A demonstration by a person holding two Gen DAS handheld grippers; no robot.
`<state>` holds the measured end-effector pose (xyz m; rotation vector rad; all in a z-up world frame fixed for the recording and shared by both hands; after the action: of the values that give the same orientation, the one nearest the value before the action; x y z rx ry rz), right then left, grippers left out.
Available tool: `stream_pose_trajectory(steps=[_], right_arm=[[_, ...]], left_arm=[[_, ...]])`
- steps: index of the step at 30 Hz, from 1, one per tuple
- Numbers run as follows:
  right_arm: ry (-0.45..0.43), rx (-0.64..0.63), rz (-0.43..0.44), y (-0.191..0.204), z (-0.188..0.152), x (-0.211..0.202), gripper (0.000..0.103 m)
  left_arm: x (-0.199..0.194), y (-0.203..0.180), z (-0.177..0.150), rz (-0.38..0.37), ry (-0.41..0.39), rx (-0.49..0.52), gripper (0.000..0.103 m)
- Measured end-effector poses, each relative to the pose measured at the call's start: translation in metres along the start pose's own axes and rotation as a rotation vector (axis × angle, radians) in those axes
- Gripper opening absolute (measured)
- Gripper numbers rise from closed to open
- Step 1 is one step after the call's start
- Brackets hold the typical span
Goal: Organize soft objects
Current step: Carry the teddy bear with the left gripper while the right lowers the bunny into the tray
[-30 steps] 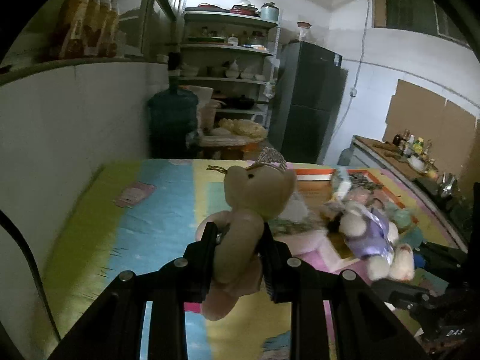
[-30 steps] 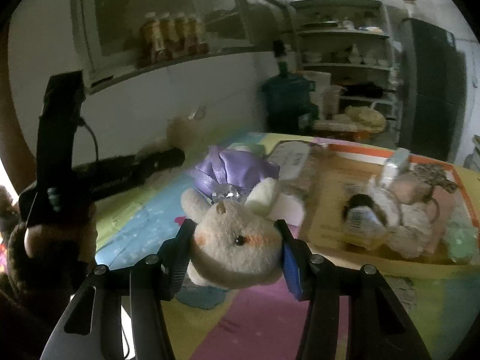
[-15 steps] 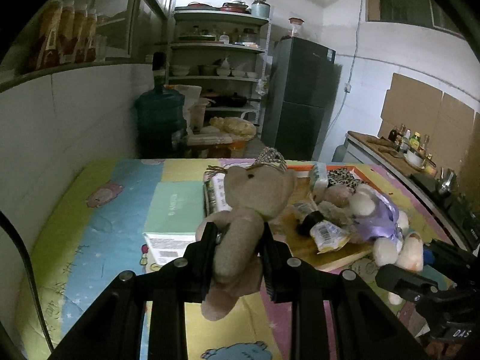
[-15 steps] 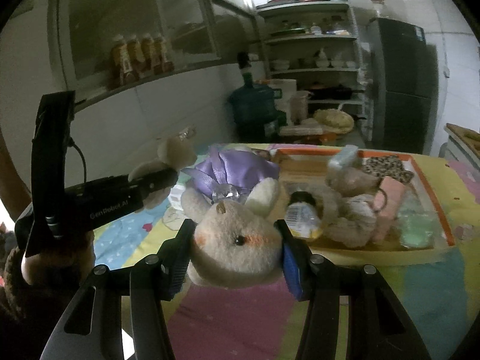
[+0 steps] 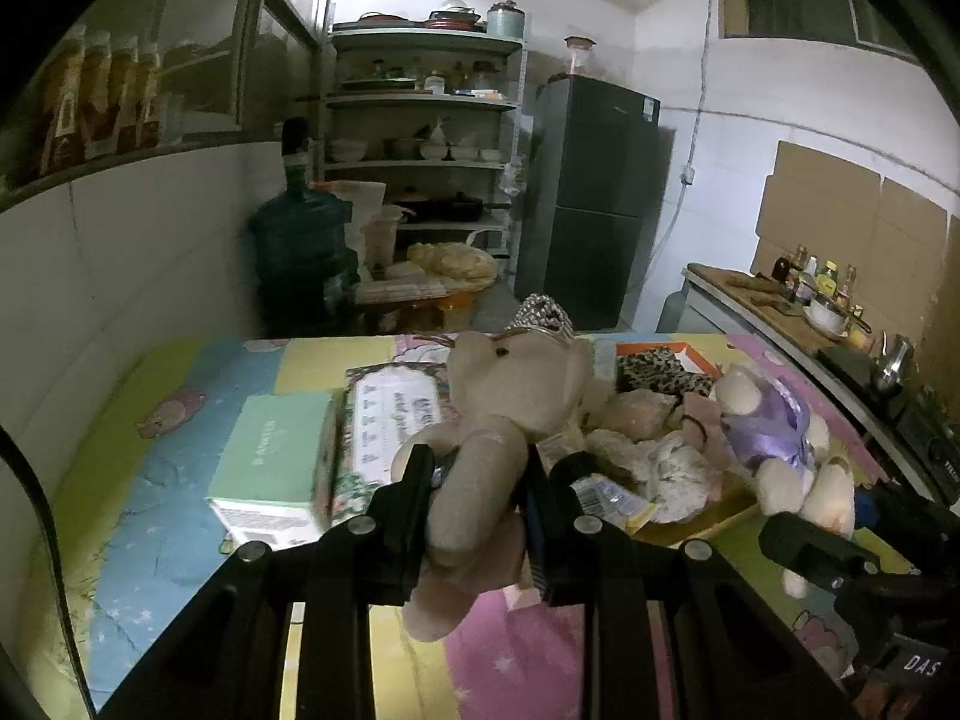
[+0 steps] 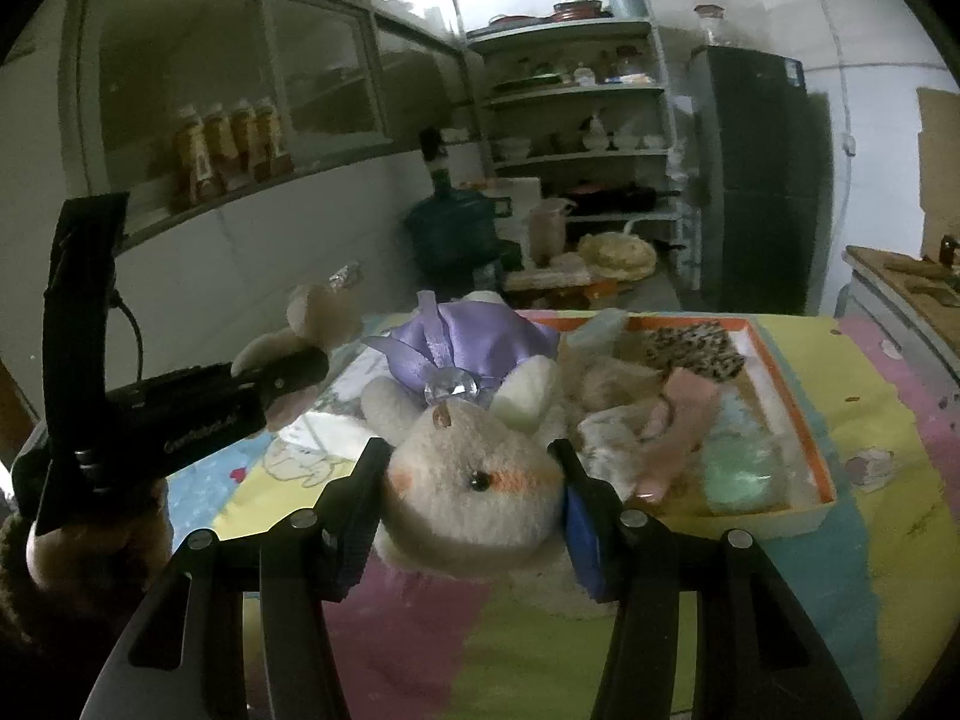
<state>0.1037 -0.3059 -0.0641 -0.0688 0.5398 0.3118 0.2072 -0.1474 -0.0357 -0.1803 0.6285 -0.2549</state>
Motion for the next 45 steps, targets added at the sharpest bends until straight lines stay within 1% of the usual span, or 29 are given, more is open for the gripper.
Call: stream_pose_trajectory(steps=[16, 25, 32, 45], right_arm=[[-0.015, 0.013, -0.071, -0.054, 0.006, -0.007, 0.055], [-0.01, 0.014, -0.113, -0.094, 0.014, -0.001, 0.055], [0.014, -0.012, -0.126, -0.121, 0.029, 0.016, 0.055], [0.114, -0.07, -0.11, -0.154, 0.04, 0.074, 0.055]], left_arm=[[0.03, -0.041, 0.005, -0.028, 0.029, 0.007, 0.028], [0.056, -0.053, 0.014, -0.036, 0.047, -0.002, 0.028], [0.081, -0.061, 0.023, -0.017, 0.065, -0.011, 0.028], [0.13, -0.059, 0.033, 0.02, 0.135, -0.043, 0.028]])
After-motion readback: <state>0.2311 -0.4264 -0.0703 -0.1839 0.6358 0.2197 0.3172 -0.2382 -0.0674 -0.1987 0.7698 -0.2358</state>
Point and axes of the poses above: each gripper's, at about its wrist camera, not at the fingertips, and x roughly the way its jaws point, y to its left, z to its top, the point moved 8 cm from there along x, roughly the way its jaws point, and after that the axes turned 11 degrees about -x, right-handed, at the moved point
